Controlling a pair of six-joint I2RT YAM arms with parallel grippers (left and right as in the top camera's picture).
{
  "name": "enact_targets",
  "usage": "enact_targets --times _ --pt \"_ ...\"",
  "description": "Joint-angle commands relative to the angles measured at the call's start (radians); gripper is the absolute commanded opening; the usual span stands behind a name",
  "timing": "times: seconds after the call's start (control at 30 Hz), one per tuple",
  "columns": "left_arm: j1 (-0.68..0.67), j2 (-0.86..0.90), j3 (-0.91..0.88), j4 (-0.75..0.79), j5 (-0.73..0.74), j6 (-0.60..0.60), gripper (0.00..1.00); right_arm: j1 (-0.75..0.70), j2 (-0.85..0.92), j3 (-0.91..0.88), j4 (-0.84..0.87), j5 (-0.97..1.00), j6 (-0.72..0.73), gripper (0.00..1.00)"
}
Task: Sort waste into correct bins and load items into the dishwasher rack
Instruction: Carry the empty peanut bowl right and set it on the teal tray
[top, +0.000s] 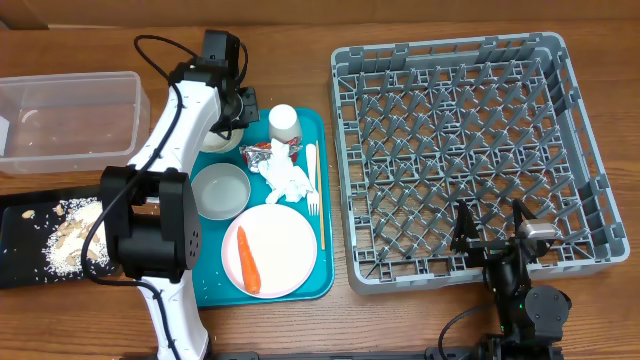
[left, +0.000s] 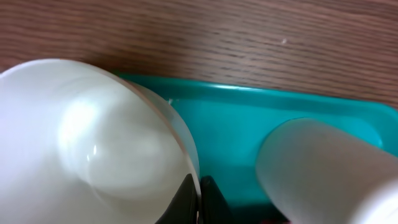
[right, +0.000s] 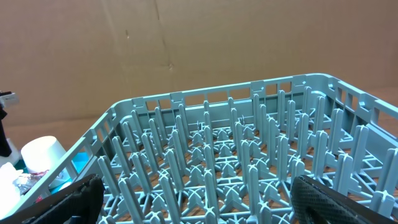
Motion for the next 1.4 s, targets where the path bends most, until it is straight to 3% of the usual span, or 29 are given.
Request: enact_targets --times 0.0,0.03,0.13,0.23,0.5,0.7,0.83,0.9,0.97,1.07,1.2,1.3,1.37 --pt "-0.004 0.002 0.01 -0.021 -0.061 -0.027 0.04 -0.004 -0.011 -0.011 0.005 0.008 -0.003 1.0" --pt "-0.004 0.002 0.01 -0.028 -0.063 -0.026 0.04 -0.004 -0.011 -0.011 0.005 0.008 -0.003 1.0" --pt "-0.004 0.002 0.01 -0.044 -0.061 -0.026 0.21 -0.004 -0.011 -0.011 0.005 0.008 -0.003 1.0" --pt "-0.004 0.002 0.01 -0.051 -0.057 -0.026 0.27 -0.004 -0.011 -0.011 0.005 0.008 -0.003 1.0" --pt "-0.005 -0.008 0.032 -0.102 -0.034 -0.026 0.3 -0.004 -0.011 -0.011 0.005 0.008 -0.003 1.0" --pt "-0.005 -0.034 0.182 -0.248 -0.034 -0.026 0.32 -0.004 -0.011 -0.011 0.005 0.008 -0.003 1.0" --pt "-0.003 -0.06 0.311 -0.378 -0.035 -0.026 0.43 -0.004 -0.011 -0.011 0.005 0.008 -0.003 1.0" --pt "-0.003 -0.069 0.361 -0.447 -0.036 -0.026 0.61 -0.004 -0.011 -0.011 0.005 0.008 -0.003 1.0" --pt "-0.002 -0.079 0.393 -0.509 -0.038 -0.026 0.69 -0.004 -0.011 -0.011 0.005 0.008 -0.003 1.0" --pt "-0.003 -0.091 0.412 -0.592 -0.035 -0.038 0.73 -0.004 -0.011 -0.011 0.005 0.008 -0.003 1.0" --pt "-0.003 -0.093 0.412 -0.679 -0.011 -0.045 0.72 -0.004 -0.011 -0.011 0.005 0.008 -0.003 1.0" --pt "-0.004 -0.097 0.412 -0.737 0.027 -0.044 0.64 -0.004 -0.011 -0.011 0.005 0.008 -0.003 1.0" --pt "-0.008 -0.101 0.412 -0.766 0.029 -0.044 0.35 -0.004 -0.011 -0.011 0.005 0.008 -0.003 1.0"
